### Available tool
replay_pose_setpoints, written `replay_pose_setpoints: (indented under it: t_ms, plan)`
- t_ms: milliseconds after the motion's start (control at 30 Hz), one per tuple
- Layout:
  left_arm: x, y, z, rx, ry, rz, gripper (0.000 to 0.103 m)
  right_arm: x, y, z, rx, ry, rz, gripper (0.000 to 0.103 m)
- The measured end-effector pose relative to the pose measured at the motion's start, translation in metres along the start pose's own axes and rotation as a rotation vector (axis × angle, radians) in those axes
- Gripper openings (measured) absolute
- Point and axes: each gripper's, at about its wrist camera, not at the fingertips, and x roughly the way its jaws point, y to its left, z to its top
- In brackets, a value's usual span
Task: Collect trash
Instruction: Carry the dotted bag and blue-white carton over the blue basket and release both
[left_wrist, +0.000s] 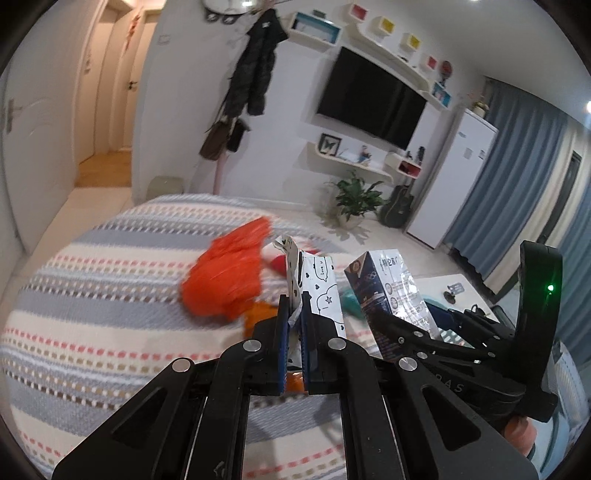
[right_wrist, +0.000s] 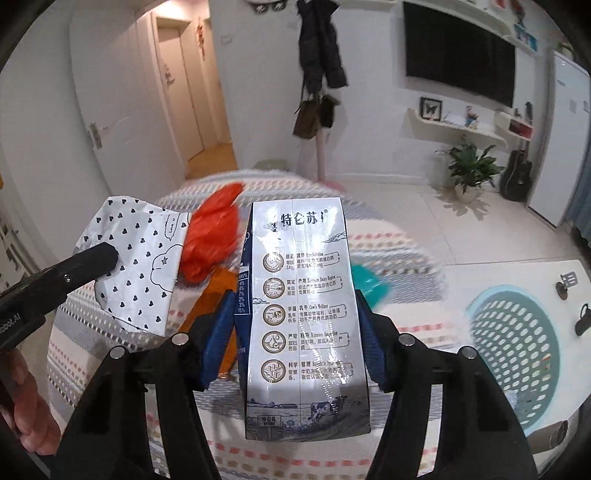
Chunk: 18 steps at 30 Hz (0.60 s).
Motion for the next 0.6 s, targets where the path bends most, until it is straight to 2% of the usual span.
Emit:
replay_pose_setpoints:
  t_ms: [233, 433, 600]
  plan:
    - [0.015, -0.05, 0.015, 0.069, -0.002, -0.056, 0.004, -0.032, -0.052, 0.006, 0.089, -0.075, -0.061, 0.058]
    - [0.039, -0.098, 0.021, 0.144, 0.018, -0.107, 0.004, -0.052, -0.115, 0.001, 0.207, -0.113, -0.11, 0.058]
    - [0.073, -0.137, 0.022, 0.185, 0.066, -0.167, 0.004, -0.064, -0.174, -0.01, 0.324, -0.125, -0.135, 0.058]
